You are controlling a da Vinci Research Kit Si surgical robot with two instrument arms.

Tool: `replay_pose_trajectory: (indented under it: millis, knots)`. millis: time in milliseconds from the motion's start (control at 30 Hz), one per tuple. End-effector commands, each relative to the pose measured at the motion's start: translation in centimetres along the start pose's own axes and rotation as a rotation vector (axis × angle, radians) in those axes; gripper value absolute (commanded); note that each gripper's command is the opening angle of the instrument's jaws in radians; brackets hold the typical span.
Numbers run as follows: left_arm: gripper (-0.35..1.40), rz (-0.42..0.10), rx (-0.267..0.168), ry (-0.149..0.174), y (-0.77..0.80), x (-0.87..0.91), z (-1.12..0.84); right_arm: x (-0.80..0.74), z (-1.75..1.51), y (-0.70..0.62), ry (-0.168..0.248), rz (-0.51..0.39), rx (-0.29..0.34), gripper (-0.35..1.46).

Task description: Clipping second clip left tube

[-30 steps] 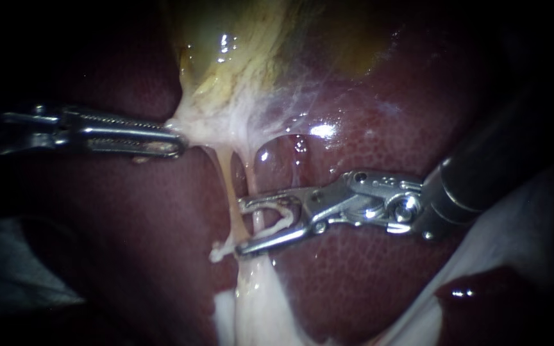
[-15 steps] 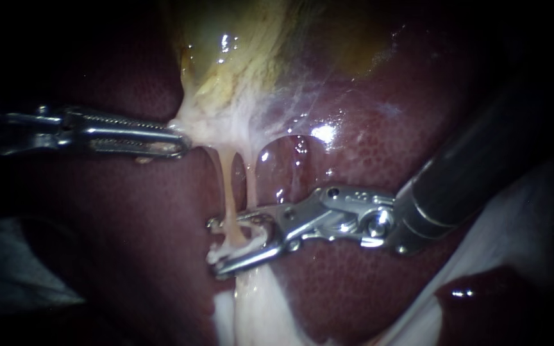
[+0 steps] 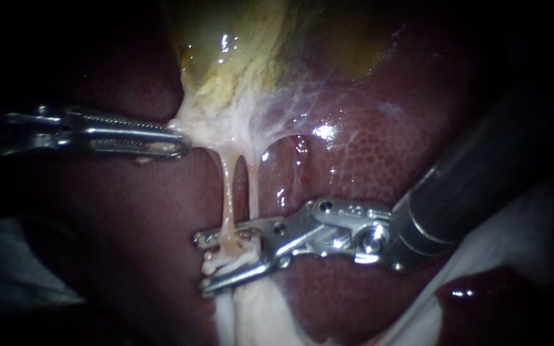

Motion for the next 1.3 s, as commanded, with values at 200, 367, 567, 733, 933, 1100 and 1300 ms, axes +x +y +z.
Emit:
replay_pose_trajectory:
  millis: [200, 367, 567, 733, 933, 1100, 1300]
  knots:
    - [-0.35, 0.000, -0.003, 0.000, 0.00, 0.01, -0.01, 0.09, 0.00, -0.09, 0.001, 0.015, 0.004, 0.41]
    - [-0.35, 0.000, -0.003, 0.000, 0.00, 0.01, -0.01, 0.13, -0.04, -0.10, 0.004, 0.030, 0.002, 0.33]
    - [-0.35, 0.000, -0.003, 0.000, 0.00, 0.01, -0.01, 0.21, -0.12, -0.12, 0.012, 0.070, -0.014, 0.16]
    - [-0.35, 0.000, -0.003, 0.000, 0.00, 0.02, -0.01, 0.22, -0.15, -0.13, 0.013, 0.083, -0.013, -0.03]
    - [-0.35, 0.000, -0.003, 0.000, 0.00, 0.02, -0.01, 0.22, -0.18, -0.15, 0.013, 0.107, -0.011, -0.35]
    - [-0.35, 0.000, -0.003, 0.000, 0.00, 0.02, 0.00, 0.23, -0.22, -0.17, 0.006, 0.132, -0.039, -0.35]
    - [-0.35, 0.000, -0.003, 0.000, 0.00, 0.02, 0.00, 0.23, -0.24, -0.16, -0.002, 0.133, -0.042, -0.35]
